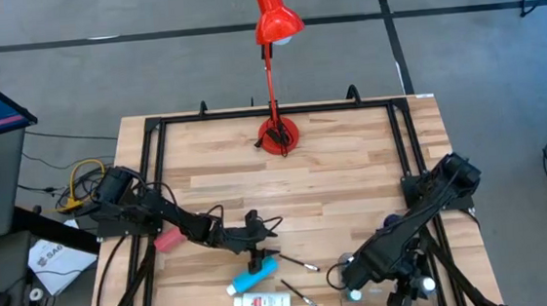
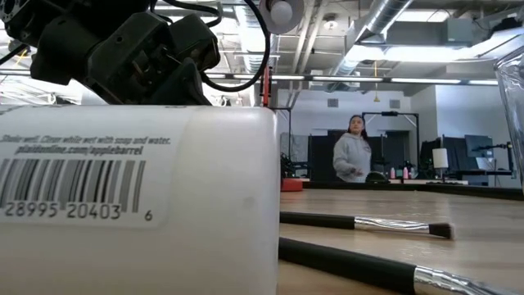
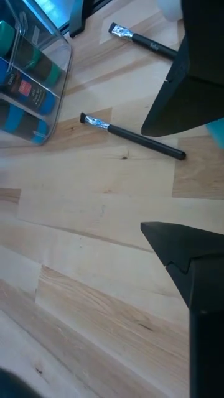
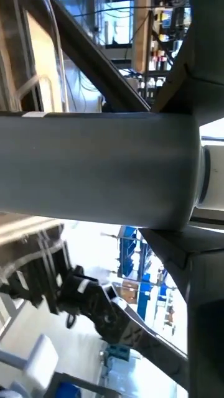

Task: Pick & Place Paint Supplies
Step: Put the black paint bottle into the transparent bin

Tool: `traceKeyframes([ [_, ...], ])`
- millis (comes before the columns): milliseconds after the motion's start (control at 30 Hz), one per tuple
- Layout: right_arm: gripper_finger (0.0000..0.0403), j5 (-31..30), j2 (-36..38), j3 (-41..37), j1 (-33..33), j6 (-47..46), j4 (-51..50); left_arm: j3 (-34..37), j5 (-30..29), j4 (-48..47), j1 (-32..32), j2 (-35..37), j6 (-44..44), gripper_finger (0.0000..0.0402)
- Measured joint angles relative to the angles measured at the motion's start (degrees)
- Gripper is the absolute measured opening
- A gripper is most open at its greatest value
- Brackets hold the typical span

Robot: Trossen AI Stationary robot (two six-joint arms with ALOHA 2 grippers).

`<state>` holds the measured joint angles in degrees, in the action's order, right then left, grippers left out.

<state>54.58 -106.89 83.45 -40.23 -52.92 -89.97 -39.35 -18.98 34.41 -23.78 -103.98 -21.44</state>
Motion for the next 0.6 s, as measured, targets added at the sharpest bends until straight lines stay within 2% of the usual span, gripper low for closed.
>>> traceKeyframes([
  [233, 0.0204, -0.2, 0.0, -5.7, 0.3, 3.3, -0.1, 0.0, 0.0, 0.1, 0.0, 0.0, 0.0, 0.0212],
  [600, 0.0204, -0.8, 0.0, -8.7, 0.3, 4.9, 0.0, 0.0, -0.2, 0.1, 0.0, 0.0, 0.0, 0.021],
])
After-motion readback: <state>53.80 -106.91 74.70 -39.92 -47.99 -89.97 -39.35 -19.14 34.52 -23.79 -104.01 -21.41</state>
